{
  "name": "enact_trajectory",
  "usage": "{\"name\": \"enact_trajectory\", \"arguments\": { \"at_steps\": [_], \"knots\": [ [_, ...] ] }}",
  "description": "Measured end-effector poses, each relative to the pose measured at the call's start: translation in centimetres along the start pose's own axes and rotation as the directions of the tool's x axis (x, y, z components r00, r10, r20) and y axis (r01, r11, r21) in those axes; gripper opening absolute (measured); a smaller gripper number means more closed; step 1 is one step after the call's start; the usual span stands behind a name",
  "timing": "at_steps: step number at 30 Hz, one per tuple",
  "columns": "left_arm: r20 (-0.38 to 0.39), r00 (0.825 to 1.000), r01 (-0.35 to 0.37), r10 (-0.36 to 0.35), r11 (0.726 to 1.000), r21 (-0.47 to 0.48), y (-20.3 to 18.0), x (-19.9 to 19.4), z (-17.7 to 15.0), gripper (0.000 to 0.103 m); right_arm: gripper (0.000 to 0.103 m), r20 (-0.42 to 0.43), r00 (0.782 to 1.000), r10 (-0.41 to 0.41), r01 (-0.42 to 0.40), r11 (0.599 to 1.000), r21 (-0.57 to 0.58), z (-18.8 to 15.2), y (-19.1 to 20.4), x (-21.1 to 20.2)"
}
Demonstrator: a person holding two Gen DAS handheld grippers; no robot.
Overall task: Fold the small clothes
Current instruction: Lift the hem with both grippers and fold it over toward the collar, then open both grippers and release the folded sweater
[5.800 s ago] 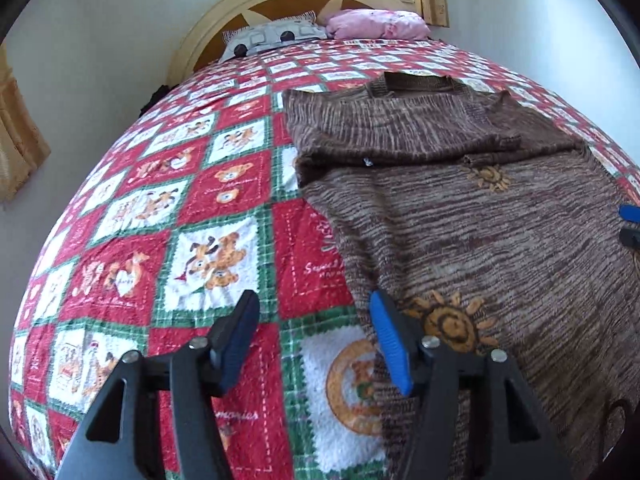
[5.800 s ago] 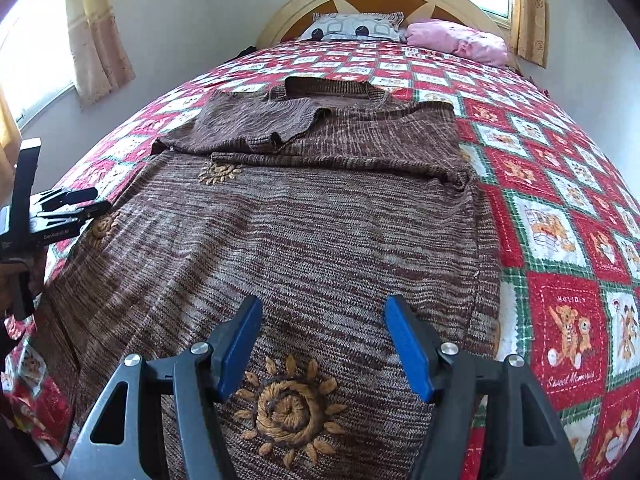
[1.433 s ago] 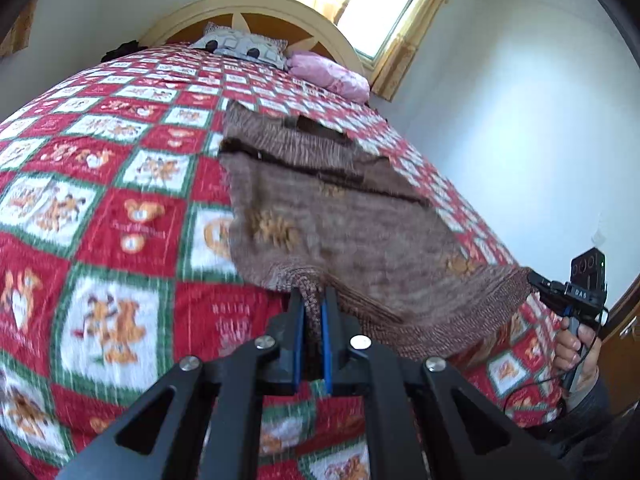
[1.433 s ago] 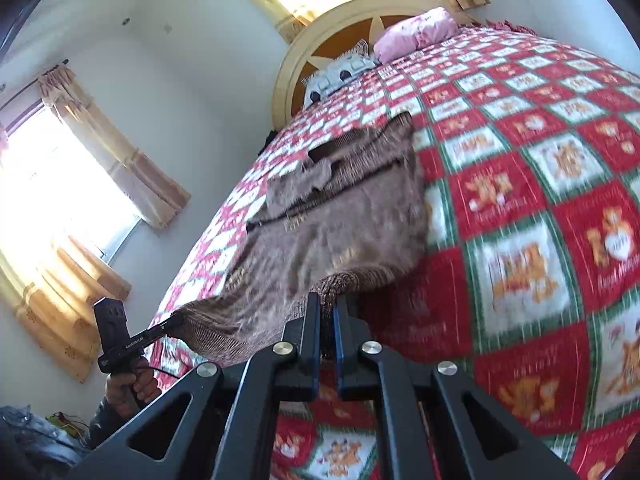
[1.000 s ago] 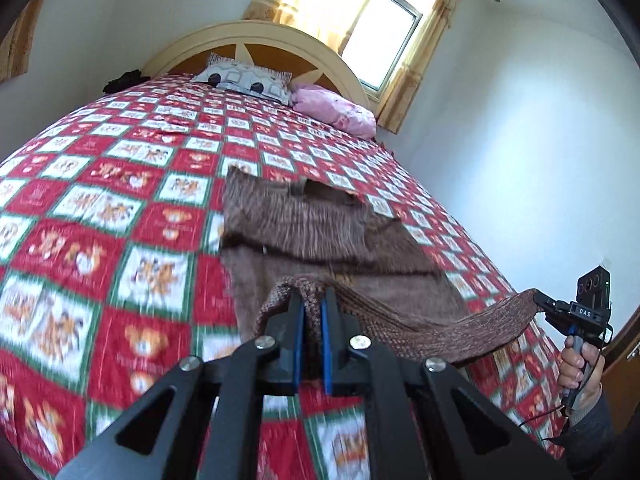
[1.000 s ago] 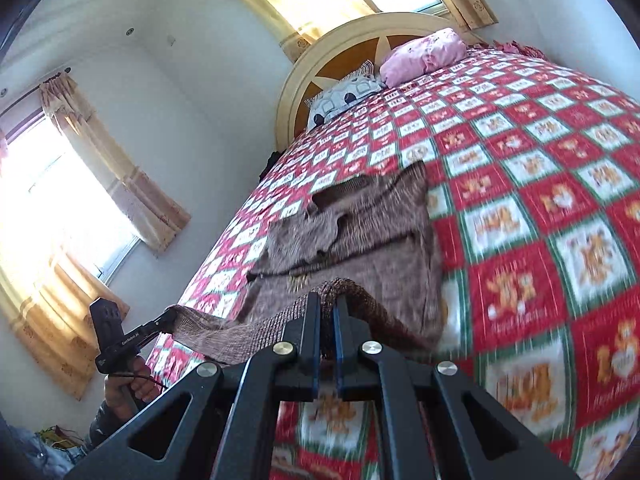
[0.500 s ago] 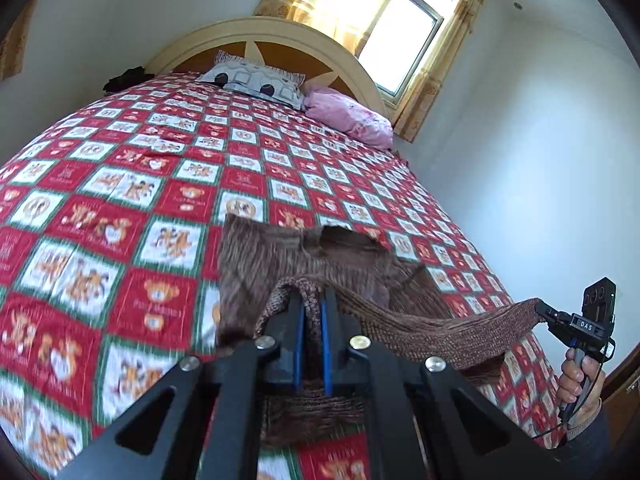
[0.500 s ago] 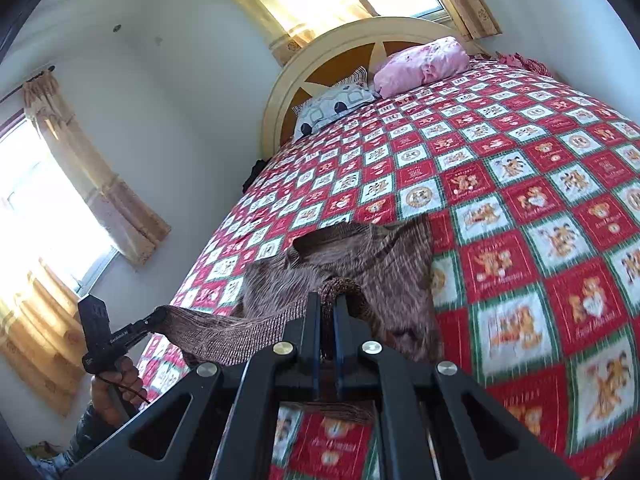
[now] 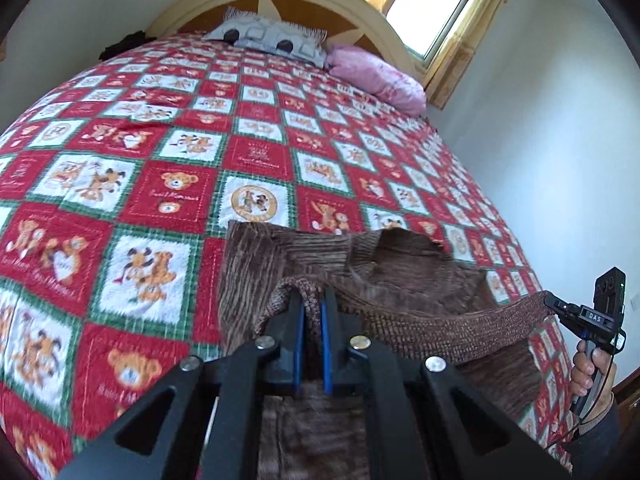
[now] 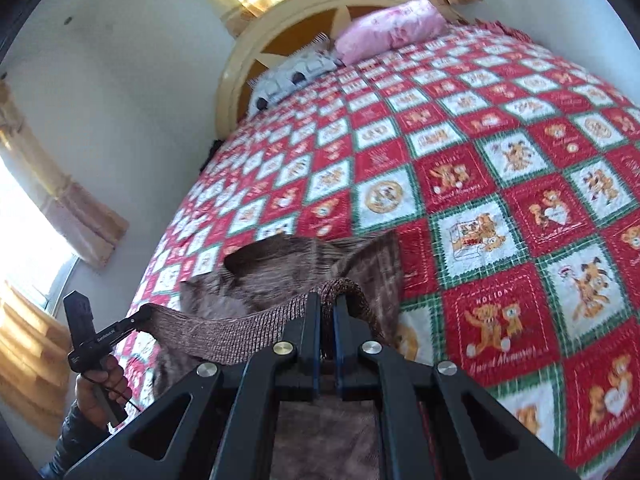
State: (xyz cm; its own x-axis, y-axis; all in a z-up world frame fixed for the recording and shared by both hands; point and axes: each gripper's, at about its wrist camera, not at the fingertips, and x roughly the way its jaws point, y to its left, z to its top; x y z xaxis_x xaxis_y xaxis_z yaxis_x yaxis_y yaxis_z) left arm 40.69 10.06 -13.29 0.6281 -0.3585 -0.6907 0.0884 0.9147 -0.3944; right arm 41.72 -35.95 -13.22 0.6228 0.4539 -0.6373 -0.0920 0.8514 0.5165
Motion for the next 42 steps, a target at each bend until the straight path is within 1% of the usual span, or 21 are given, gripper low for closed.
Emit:
{"name": "enact_trajectory", "arguments": {
  "at_steps": [3, 8, 9, 10, 12, 14, 15, 17, 20, 22, 24, 27, 29, 32, 35, 36, 37, 38, 39, 40, 42],
  "knots": [
    [-0.021, 1.0, -0.008, 0.009, 1.0, 0.022, 0.1, 1.8, 0.8, 0.008, 0.005, -0.037, 0.999, -0.001, 0.003, 0.999, 0.046, 1.0, -1.8, 2.5],
    [-0.025, 0.996, -0.083, 0.084, 0.996, 0.017, 0.6, 4.7, 2.5, 0.015, 0.006, -0.072, 0.997, 0.027, -0.014, 0.983, 0.182, 3.5, -5.4, 7.1],
    [0.0, 0.993, -0.12, 0.12, 0.993, 0.004, 1.0, 4.8, 3.1, 0.016, 0.015, -0.059, 0.998, 0.029, -0.016, 0.978, 0.206, 4.0, -5.9, 7.5],
    [0.011, 0.99, -0.138, 0.138, 0.99, -0.014, 1.4, 4.8, 3.3, 0.02, 0.045, -0.034, 0.999, 0.001, 0.007, 0.974, 0.226, 4.7, -6.4, 7.6],
    [0.019, 0.992, -0.122, 0.124, 0.989, -0.078, 2.6, 4.2, 3.5, 0.045, 0.079, 0.013, 0.999, -0.039, 0.035, 0.966, 0.257, 5.5, -6.9, 7.0],
    [0.033, 0.989, -0.143, 0.147, 0.985, -0.101, 3.5, 3.1, 3.0, 0.059, 0.079, 0.039, 0.999, -0.01, 0.001, 0.975, 0.222, 5.4, -6.1, 6.1],
    [0.037, 0.986, -0.157, 0.16, 0.984, -0.083, 3.5, 2.6, 2.6, 0.059, 0.079, 0.031, 0.999, -0.013, 0.007, 0.983, 0.184, 5.2, -5.4, 5.8],
    [0.038, 0.982, -0.186, 0.187, 0.982, -0.018, 3.0, 1.9, 1.8, 0.06, 0.079, 0.007, 0.999, -0.036, 0.036, 0.998, 0.049, 4.2, -3.1, 5.3],
    [0.05, 0.974, -0.227, 0.222, 0.967, 0.121, 1.0, 1.2, 0.0, 0.068, 0.079, -0.026, 0.998, -0.064, 0.061, 0.993, -0.103, 2.2, -0.4, 5.3],
    [0.06, 0.956, -0.294, 0.289, 0.92, 0.257, -1.3, 1.6, -1.1, 0.069, 0.078, -0.064, 0.995, -0.078, 0.065, 0.982, -0.179, 1.2, 1.1, 5.9],
    [0.061, 0.954, -0.294, 0.292, 0.883, 0.365, -3.5, 2.2, -1.8, 0.072, 0.078, -0.078, 0.993, -0.089, 0.069, 0.97, -0.232, 0.1, 2.8, 6.6],
    [0.057, 0.949, -0.304, 0.31, 0.851, 0.429, -5.5, 3.6, -2.1, 0.074, 0.078, -0.116, 0.992, -0.041, 0.013, 0.972, -0.235, -1.2, 4.0, 7.3],
    [0.063, 0.944, -0.316, 0.324, 0.833, 0.454, -6.0, 4.5, -1.8, 0.074, 0.077, -0.136, 0.988, -0.076, 0.033, 0.954, -0.299, -1.8, 5.2, 8.3],
    [0.07, 0.915, -0.382, 0.397, 0.801, 0.461, -5.5, 6.3, -0.6, 0.074, 0.077, -0.112, 0.97, -0.216, 0.153, 0.899, -0.41, -1.5, 5.8, 9.6],
    [0.056, 0.875, -0.455, 0.481, 0.777, 0.435, -3.9, 8.1, 0.0, 0.074, 0.077, -0.054, 0.942, -0.331, 0.281, 0.865, -0.416, 0.2, 3.9, 10.2],
    [0.035, 0.862, -0.472, 0.506, 0.775, 0.42, -2.9, 8.9, 0.2, 0.078, 0.077, -0.057, 0.939, -0.34, 0.288, 0.865, -0.41, 0.7, 3.3, 10.4],
    [0.027, 0.87, -0.462, 0.493, 0.793, 0.398, -2.2, 9.1, 0.3, 0.08, 0.077, -0.077, 0.937, -0.34, 0.283, 0.871, -0.401, 1.2, 2.5, 10.9],
    [0.032, 0.873, -0.464, 0.487, 0.806, 0.367, -1.7, 9.1, 0.5, 0.092, 0.077, -0.095, 0.93, -0.355, 0.292, 0.87, -0.396, 1.5, 1.6, 11.6],
    [0.03, 0.865, -0.483, 0.5, 0.816, 0.317, -0.8, 8.9, 0.7, 0.096, 0.077, -0.105, 0.904, -0.415, 0.343, 0.849, -0.403, 1.8, 0.8, 12.4],
    [0.023, 0.87, -0.477, 0.492, 0.83, 0.291, -0.3, 8.7, 0.7, 0.096, 0.077, -0.107, 0.888, -0.447, 0.374, 0.837, -0.399, 2.0, 0.3, 12.8],
    [0.028, 0.873, -0.477, 0.487, 0.838, 0.265, 0.1, 8.2, 0.4, 0.096, 0.077, -0.111, 0.882, -0.458, 0.4, 0.851, -0.34, 2.7, -1.2, 13.0]
  ]
}}
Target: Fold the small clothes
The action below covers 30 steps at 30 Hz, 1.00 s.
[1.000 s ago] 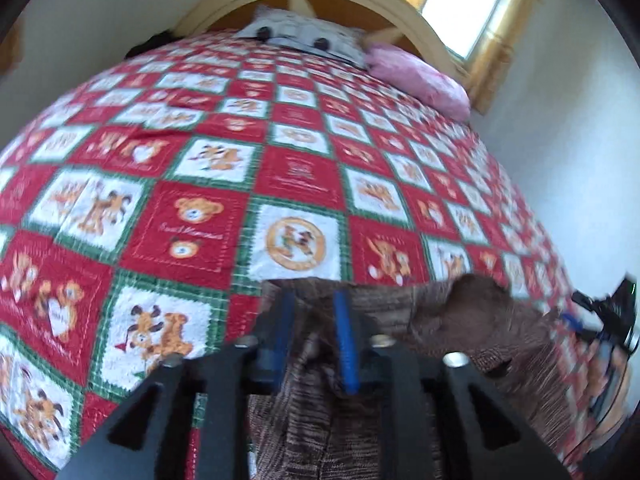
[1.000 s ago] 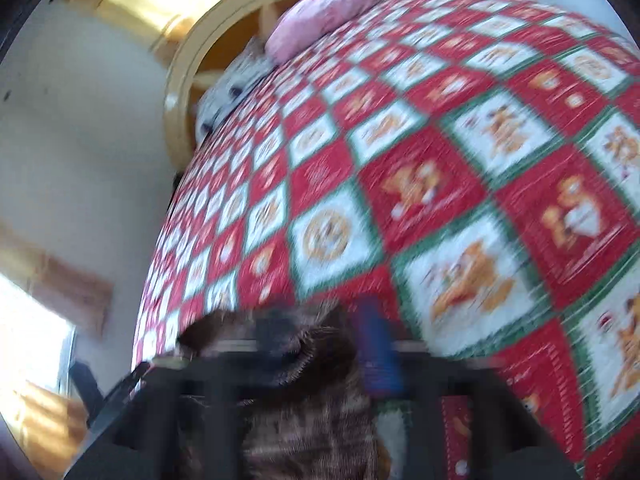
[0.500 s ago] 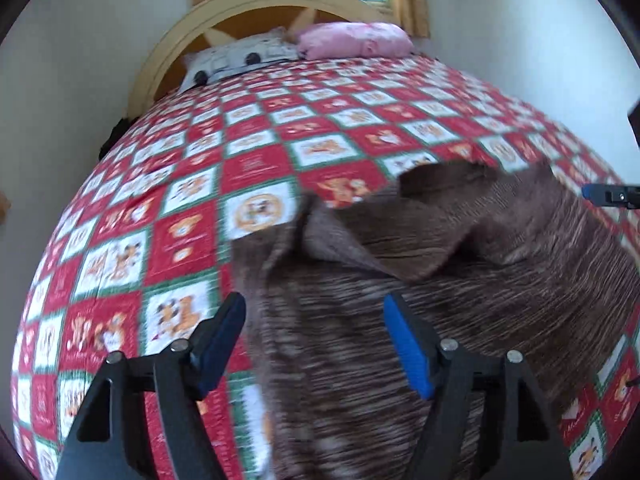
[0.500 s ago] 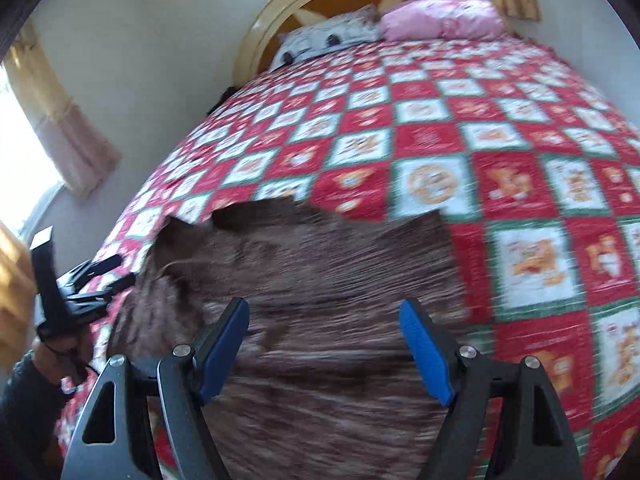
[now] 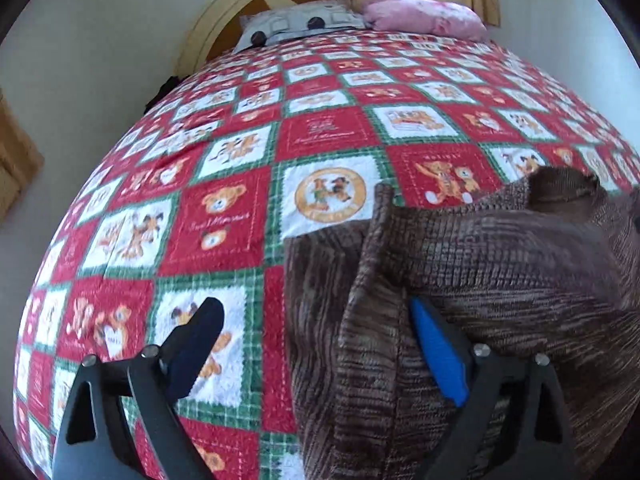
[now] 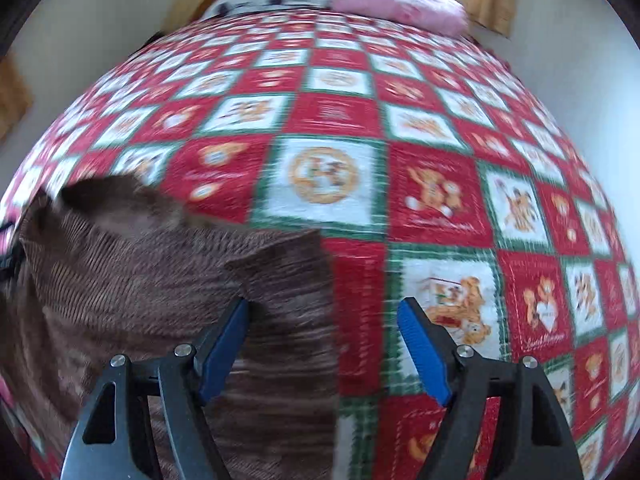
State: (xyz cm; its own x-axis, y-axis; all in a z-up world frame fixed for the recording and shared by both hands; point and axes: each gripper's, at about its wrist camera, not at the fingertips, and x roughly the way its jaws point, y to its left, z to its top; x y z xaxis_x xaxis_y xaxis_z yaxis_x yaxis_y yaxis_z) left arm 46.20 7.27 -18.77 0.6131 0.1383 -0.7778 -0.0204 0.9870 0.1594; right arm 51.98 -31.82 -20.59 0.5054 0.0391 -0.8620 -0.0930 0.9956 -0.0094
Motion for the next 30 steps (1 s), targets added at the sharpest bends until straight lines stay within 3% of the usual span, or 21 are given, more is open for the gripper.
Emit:
{"name": "enact_trajectory", "arguments": {
  "at_steps": [4, 8, 13, 15, 17, 22, 23, 24, 27, 29, 30],
  "knots": [
    [0.039, 0.999, -0.017, 0.018, 1.0, -0.025, 0.3, -1.3, -2.0, 0.097, 0.077, 0.067, 0.997, -0.023, 0.021, 0.999, 0.034, -0.1, 0.2, -1.9],
    [0.053, 0.998, -0.022, 0.025, 0.998, -0.051, 0.6, -3.1, -3.7, 0.097, 0.077, 0.118, 0.981, 0.157, -0.151, 0.987, -0.057, -1.0, 4.3, -5.3],
    [0.068, 0.997, -0.023, 0.03, 0.995, -0.101, 1.9, -4.2, -5.3, 0.096, 0.077, 0.059, 0.943, 0.328, -0.311, 0.93, -0.197, -2.0, 11.3, -6.5],
    [0.071, 0.997, 0.005, 0.006, 0.988, -0.158, 3.0, -4.6, -6.0, 0.096, 0.077, 0.042, 0.93, 0.366, -0.351, 0.914, -0.204, -2.0, 13.3, -5.9],
    [0.09, 0.996, 0.021, -0.005, 0.984, -0.177, 3.4, -5.1, -6.0, 0.093, 0.077, 0.028, 0.932, 0.362, -0.348, 0.913, -0.212, -1.8, 15.1, -5.3],
    [0.154, 0.986, 0.082, -0.066, 0.992, -0.098, 2.6, -6.0, -3.7, 0.073, 0.077, 0.043, 0.938, 0.343, -0.331, 0.926, -0.18, -2.0, 17.1, -4.8],
    [0.154, 0.983, 0.109, -0.097, 0.991, -0.073, 2.1, -5.8, -3.2, 0.063, 0.077, 0.051, 0.934, 0.353, -0.34, 0.924, -0.177, -2.3, 17.2, -5.1],
    [0.133, 0.983, 0.135, -0.128, 0.99, -0.047, 1.4, -5.1, -2.5, 0.053, 0.077, 0.057, 0.933, 0.356, -0.342, 0.923, -0.176, -2.5, 17.1, -5.3],
    [0.081, 0.988, 0.136, -0.134, 0.99, -0.021, 0.2, -2.5, -0.7, 0.029, 0.077, 0.066, 0.939, 0.338, -0.322, 0.93, -0.176, -2.9, 16.3, -5.5],
    [0.035, 0.986, 0.167, -0.166, 0.986, -0.028, -0.1, -0.7, 0.3, 0.028, 0.077, 0.076, 0.95, 0.304, -0.29, 0.945, -0.152, -2.8, 14.6, -5.5],
    [0.027, 0.983, 0.18, -0.179, 0.983, -0.034, -0.3, 0.0, 0.7, 0.02, 0.077, 0.078, 0.955, 0.286, -0.275, 0.953, -0.125, -2.7, 13.2, -5.3]
  ]
}}
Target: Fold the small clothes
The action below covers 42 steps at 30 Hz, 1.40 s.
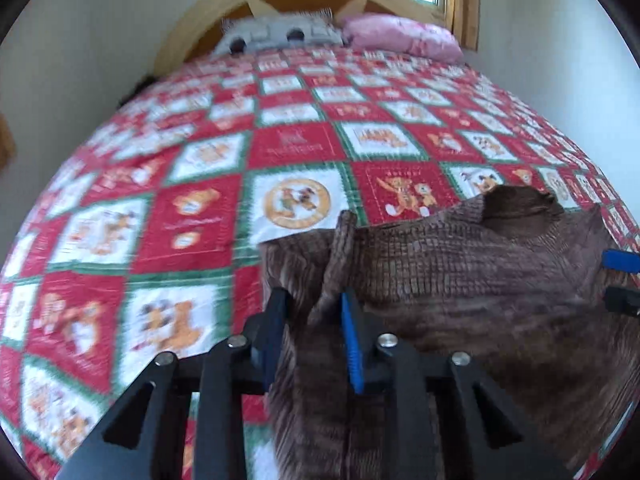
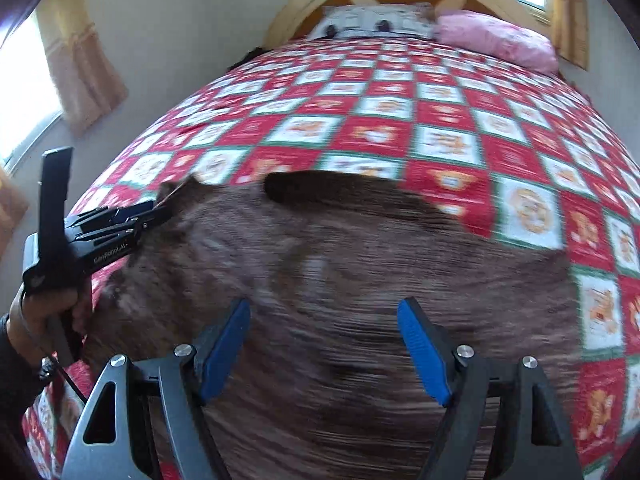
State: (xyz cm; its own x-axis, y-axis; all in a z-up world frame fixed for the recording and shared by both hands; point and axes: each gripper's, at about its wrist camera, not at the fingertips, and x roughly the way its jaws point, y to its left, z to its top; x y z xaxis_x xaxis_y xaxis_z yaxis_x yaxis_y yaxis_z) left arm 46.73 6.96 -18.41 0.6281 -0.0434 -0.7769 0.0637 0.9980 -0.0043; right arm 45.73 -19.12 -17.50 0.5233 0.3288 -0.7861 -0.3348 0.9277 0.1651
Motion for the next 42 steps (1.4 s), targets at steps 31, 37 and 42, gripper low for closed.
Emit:
{"name": "enact_trajectory", "arguments": {
  "at_steps": [31, 37, 42],
  "knots": [
    [0.106, 0.989, -0.095, 0.103, 0.993, -0.075, 0.3, -5.7, -6.1, 0.062, 0.059, -0.109, 0.987, -0.121, 0.099, 0.976, -0.192, 1.0, -0.5, 3.1],
    [0.052, 0.995, -0.073, 0.081, 0.988, -0.139, 1.3, -5.0, -7.0, 0.068, 0.067, -0.079, 0.948, -0.308, 0.306, 0.951, -0.041, 5.1, -3.4, 6.4],
    [0.017, 1.0, -0.005, 0.01, 0.974, -0.225, 2.9, -5.9, -8.6, 0.068, 0.067, -0.056, 0.962, -0.267, 0.265, 0.963, -0.052, 3.5, -2.9, 3.7]
  ]
}}
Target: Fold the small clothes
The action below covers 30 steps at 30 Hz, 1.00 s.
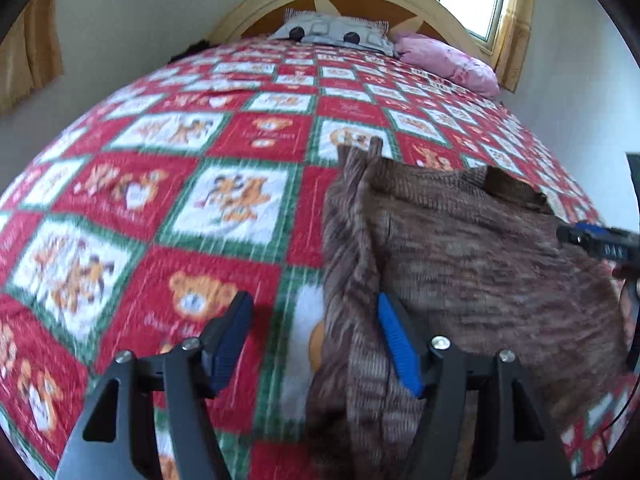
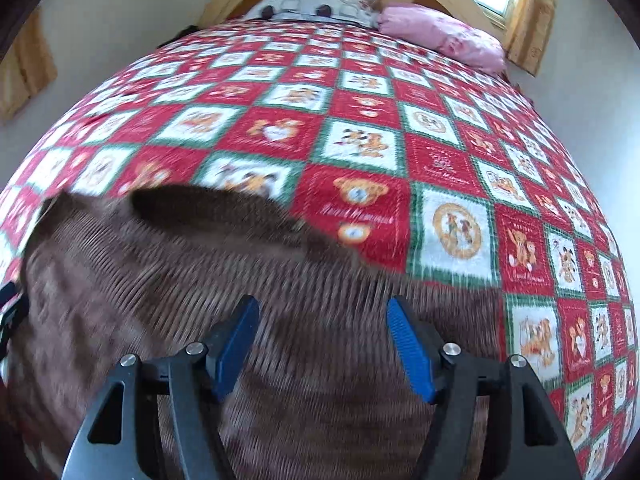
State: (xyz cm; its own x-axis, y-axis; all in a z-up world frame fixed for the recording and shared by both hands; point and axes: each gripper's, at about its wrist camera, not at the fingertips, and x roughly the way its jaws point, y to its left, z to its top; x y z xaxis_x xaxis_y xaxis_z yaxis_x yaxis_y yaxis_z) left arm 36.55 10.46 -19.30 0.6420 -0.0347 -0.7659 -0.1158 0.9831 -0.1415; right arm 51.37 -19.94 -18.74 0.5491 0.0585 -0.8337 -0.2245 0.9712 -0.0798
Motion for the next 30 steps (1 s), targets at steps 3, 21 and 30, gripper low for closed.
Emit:
{"name": "enact_trajectory", "arguments": {
  "at_steps": [3, 21, 30],
  "knots": [
    [-0.009, 0.999, 0.038, -0.038, 0.999, 0.008, 0.8, -1.7, -1.3, 0.068, 0.068, 0.017, 0.996, 0.093, -0.092, 0.995, -0.034, -2.8, 0.6, -2.9],
    [0.007, 1.0, -0.028, 0.028, 1.0, 0.001, 6.8, -6.3, -5.2, 0.067, 0.068, 0.067, 0.977, 0.201, -0.171, 0.935, -0.31, -11.3, 11.5, -10.3],
    [0.045, 0.995, 0.095, -0.088, 0.982, -0.162, 10.6, -6.6, -6.0, 0.072, 0.05, 0.071, 0.942, 0.328, -0.238, 0.804, -0.545, -13.0, 26.1, -10.5]
  ]
}}
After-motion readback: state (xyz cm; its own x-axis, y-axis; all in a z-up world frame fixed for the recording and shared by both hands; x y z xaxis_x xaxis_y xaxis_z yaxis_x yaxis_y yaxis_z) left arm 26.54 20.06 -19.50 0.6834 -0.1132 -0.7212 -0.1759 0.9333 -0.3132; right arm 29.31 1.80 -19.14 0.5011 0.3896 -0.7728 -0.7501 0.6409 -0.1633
